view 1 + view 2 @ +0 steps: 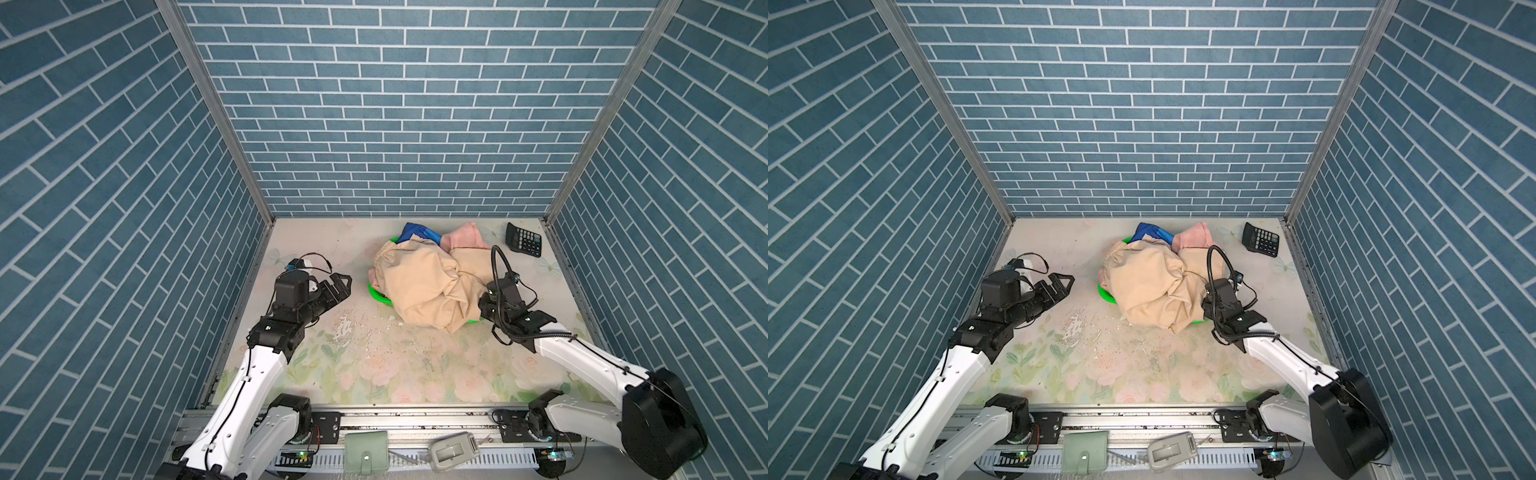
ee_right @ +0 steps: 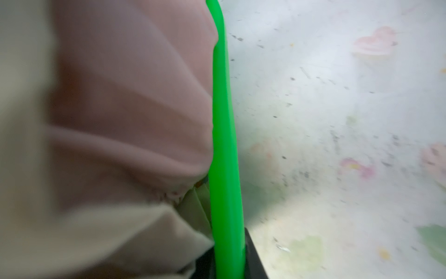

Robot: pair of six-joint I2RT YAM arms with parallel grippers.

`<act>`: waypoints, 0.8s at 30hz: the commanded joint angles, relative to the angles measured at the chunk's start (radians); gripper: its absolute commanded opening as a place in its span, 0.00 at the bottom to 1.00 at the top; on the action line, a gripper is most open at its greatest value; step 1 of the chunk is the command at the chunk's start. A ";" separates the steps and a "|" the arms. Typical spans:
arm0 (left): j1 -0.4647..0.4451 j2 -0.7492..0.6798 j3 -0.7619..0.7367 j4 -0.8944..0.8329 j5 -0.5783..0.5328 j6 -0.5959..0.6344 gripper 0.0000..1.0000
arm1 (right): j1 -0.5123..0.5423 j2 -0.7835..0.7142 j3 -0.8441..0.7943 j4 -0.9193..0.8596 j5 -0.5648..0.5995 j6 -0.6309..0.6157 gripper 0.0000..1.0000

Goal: Fold and stack the shorts

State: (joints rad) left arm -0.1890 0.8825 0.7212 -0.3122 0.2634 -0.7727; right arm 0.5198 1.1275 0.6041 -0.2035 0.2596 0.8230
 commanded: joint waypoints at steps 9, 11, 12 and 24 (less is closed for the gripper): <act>-0.043 0.049 0.027 0.036 -0.001 0.001 1.00 | -0.102 -0.042 0.230 -0.444 0.239 -0.353 0.77; -0.043 0.051 0.029 0.036 0.002 0.004 1.00 | -0.104 -0.039 0.303 -0.477 0.286 -0.377 0.79; -0.043 0.051 0.032 0.036 0.003 0.005 1.00 | -0.103 -0.042 0.332 -0.474 0.277 -0.383 0.80; -0.044 0.105 0.069 -0.031 0.034 0.057 1.00 | 0.117 0.230 0.625 -0.402 0.095 -0.574 0.93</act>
State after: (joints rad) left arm -0.2268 0.9813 0.7666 -0.2974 0.2829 -0.7483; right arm 0.6025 1.3468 1.2098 -0.5930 0.4103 0.3321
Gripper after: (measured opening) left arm 0.996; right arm 0.936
